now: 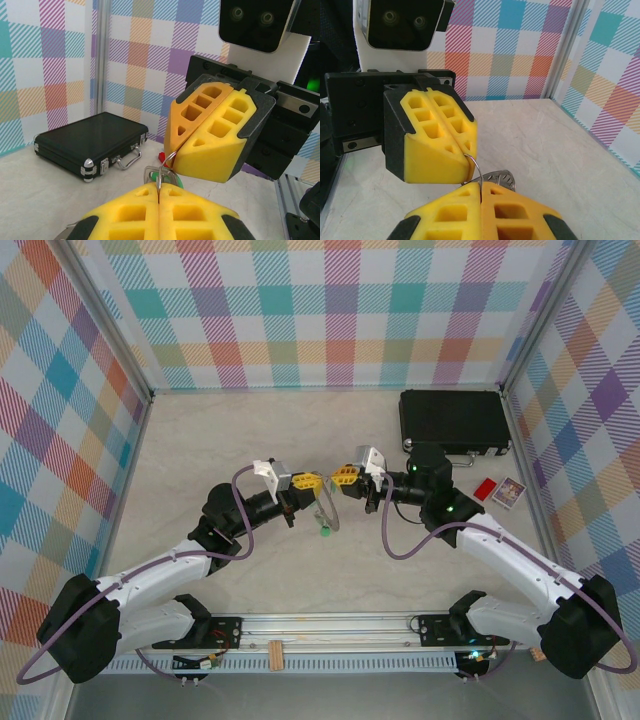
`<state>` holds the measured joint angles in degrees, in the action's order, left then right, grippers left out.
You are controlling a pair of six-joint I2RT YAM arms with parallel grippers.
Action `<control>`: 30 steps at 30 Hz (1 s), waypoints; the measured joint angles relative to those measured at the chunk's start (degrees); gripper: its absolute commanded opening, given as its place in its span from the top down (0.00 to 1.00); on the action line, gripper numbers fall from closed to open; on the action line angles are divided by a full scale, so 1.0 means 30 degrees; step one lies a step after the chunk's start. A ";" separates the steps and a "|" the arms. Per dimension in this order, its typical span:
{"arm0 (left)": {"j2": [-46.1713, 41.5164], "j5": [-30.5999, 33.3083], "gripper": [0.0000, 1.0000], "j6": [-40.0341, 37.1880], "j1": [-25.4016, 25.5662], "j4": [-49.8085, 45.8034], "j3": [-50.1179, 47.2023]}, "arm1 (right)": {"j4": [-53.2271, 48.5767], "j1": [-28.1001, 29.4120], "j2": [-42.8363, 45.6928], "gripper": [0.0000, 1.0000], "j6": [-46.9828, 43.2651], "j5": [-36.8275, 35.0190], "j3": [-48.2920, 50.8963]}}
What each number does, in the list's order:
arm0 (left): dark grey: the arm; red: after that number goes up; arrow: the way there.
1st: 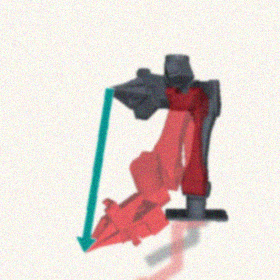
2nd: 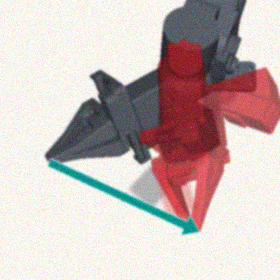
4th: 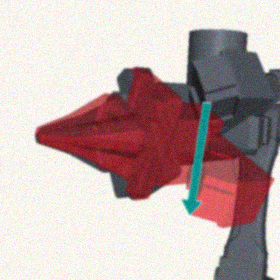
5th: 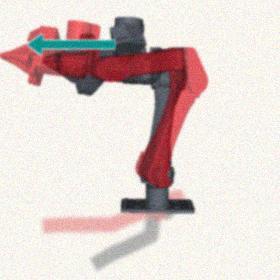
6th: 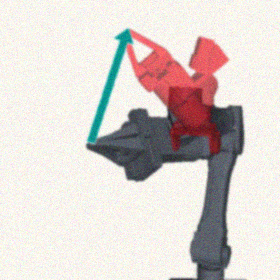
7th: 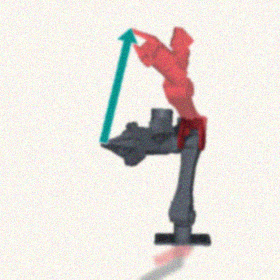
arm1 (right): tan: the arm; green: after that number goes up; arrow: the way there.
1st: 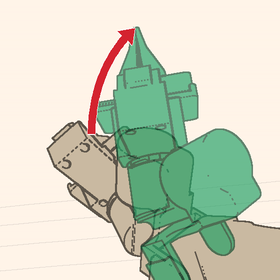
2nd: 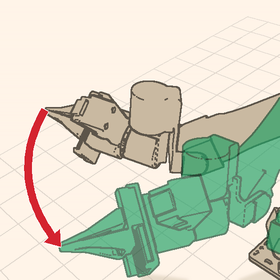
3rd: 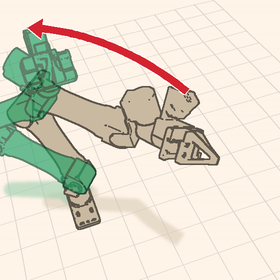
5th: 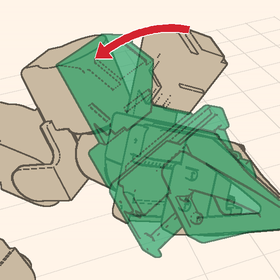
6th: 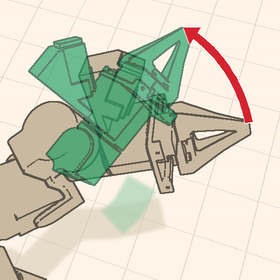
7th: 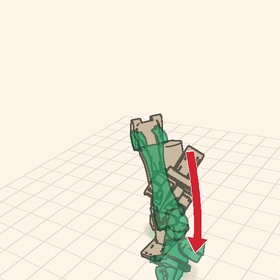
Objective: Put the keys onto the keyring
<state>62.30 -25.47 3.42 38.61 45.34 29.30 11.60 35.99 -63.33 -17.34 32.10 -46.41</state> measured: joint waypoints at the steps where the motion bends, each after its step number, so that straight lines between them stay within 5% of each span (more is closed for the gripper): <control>1: 0.0000 0.0000 1.00 0.0000 0.0000 -0.0007 0.0000 | -0.0036 0.0000 -0.0007 1.00 -0.0036 0.0000 -0.0007; 30: -0.0036 0.0080 1.00 0.0029 0.0109 0.0153 0.0000 | -0.0080 0.0546 0.0561 1.00 -0.0357 -0.1188 0.0262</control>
<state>62.19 -25.23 3.51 38.94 45.80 29.30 11.35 37.63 -61.65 -18.41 28.53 -45.63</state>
